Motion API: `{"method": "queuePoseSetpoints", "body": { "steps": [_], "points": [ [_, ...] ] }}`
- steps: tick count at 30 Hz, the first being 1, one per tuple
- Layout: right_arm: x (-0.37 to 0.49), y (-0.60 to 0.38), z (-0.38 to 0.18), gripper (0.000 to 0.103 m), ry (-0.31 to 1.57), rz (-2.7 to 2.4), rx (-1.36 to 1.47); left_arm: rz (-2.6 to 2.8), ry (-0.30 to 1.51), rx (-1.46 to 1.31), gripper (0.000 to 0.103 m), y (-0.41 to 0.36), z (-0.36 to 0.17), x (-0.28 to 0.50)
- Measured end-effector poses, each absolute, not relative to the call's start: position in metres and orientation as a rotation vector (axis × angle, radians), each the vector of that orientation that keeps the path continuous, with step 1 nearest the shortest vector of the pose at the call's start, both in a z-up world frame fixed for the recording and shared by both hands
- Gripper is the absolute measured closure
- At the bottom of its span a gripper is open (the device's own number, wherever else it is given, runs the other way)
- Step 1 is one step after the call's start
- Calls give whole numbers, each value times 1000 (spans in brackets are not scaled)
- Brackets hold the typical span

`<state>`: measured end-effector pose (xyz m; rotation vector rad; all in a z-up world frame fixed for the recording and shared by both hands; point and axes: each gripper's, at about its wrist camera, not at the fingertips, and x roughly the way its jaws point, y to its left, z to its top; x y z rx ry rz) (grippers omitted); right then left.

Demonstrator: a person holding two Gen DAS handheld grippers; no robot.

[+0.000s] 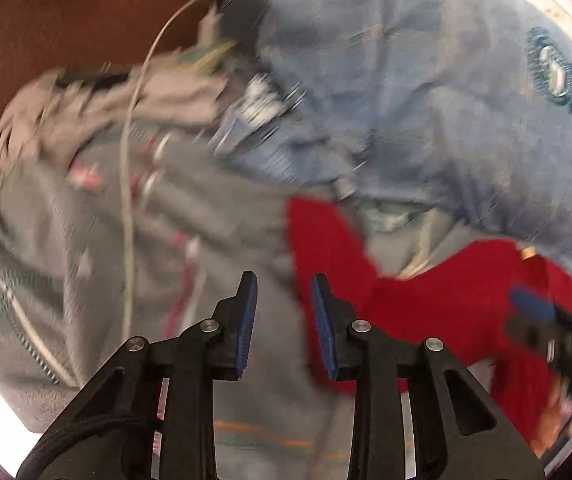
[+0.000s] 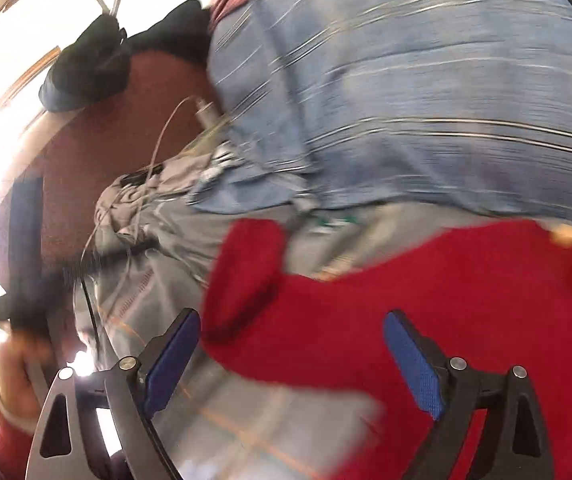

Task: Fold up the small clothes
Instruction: 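Close the right tool on the sleeve cuff and lift it, then lay the sleeve across the sweater body and open the right tool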

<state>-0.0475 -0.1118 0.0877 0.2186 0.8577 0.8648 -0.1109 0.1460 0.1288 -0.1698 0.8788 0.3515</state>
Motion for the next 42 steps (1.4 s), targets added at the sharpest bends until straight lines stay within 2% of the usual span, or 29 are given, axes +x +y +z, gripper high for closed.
{"method": "queuePoseSetpoints", "body": {
  "steps": [6,8,12,14,16,17,18,21,26,31,34,38,42],
  "points": [
    [-7,9,77,21,926,962,160,352,939,-219,75,179,90,-123],
    [9,43,64,31,959,962,108,328,915,-228,75,181,89,-127],
    [36,76,34,39,1040,941,110,309,910,-222,75,181,91,-129],
    [47,88,20,59,1086,965,131,301,910,-222,75,182,91,-128],
    [50,91,12,70,1106,957,142,295,906,-235,75,184,92,-129],
    [52,87,11,84,1104,961,193,295,906,-241,75,185,93,-129],
    [53,84,12,90,1110,956,209,303,903,-242,75,184,95,-130],
    [54,60,26,92,1079,948,270,325,876,-209,75,179,109,-134],
    [42,-21,80,93,924,952,323,325,804,-198,75,162,135,-143],
    [25,-149,142,93,738,850,353,274,764,-240,75,131,150,-140],
    [13,-222,160,93,653,726,327,222,772,-216,75,96,147,-129],
    [-10,-294,141,93,655,569,270,168,824,-204,75,53,123,-109],
    [-11,-347,81,93,781,336,199,136,895,-232,75,19,91,-87]
  ]
}}
